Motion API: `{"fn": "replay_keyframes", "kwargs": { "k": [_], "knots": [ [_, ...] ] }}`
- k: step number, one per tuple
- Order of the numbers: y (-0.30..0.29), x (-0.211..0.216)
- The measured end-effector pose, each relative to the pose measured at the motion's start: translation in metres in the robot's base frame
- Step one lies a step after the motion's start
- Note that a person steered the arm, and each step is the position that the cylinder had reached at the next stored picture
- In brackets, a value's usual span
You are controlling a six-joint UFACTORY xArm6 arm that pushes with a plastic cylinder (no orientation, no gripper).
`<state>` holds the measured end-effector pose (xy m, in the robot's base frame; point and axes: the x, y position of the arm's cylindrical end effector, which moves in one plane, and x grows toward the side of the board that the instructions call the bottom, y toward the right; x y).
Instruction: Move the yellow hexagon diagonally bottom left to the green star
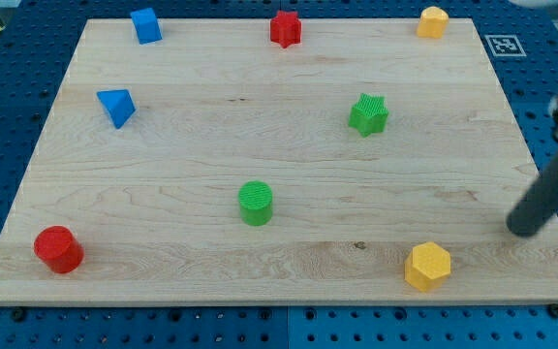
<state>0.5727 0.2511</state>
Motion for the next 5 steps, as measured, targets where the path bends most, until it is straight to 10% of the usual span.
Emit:
{"fn": "replay_keyframes", "kwargs": {
  "k": [5],
  "knots": [
    [-0.09,0.045]
  ]
}}
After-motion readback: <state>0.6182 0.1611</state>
